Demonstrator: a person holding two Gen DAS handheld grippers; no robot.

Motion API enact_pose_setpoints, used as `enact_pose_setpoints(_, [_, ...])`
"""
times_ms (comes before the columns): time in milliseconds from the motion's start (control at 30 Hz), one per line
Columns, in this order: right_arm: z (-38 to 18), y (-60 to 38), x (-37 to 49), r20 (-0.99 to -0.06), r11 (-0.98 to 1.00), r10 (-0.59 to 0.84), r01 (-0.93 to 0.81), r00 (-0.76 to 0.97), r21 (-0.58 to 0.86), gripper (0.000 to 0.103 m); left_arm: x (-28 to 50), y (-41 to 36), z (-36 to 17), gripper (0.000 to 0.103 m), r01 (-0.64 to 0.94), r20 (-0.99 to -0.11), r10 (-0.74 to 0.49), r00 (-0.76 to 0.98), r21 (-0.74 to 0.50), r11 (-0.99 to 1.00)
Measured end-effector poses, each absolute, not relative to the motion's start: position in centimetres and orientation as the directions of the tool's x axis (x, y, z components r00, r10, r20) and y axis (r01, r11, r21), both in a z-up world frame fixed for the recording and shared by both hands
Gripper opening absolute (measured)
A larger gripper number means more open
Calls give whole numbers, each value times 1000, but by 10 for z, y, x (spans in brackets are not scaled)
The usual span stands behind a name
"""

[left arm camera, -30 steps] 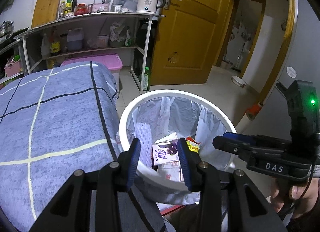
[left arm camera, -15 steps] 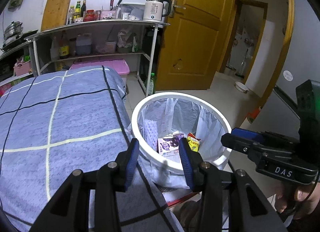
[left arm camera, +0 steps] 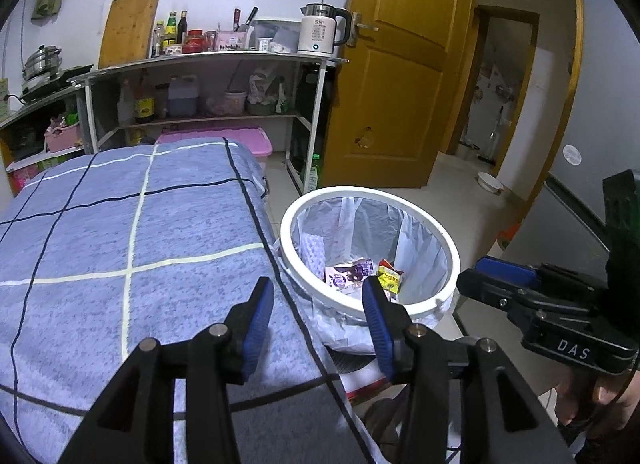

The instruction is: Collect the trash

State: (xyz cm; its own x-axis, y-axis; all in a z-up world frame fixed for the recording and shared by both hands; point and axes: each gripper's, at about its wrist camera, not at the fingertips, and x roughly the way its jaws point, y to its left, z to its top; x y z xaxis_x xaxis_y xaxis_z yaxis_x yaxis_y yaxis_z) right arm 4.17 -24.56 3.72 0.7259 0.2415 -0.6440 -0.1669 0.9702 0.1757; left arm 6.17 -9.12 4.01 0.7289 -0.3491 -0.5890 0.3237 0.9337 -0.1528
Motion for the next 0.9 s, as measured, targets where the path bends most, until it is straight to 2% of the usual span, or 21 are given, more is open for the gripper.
enact_pose_setpoints(900, [42,-241,29,-633,969,246,-186,734,162,40,46,-89,40,49,302,-577,-332,746,-151,941])
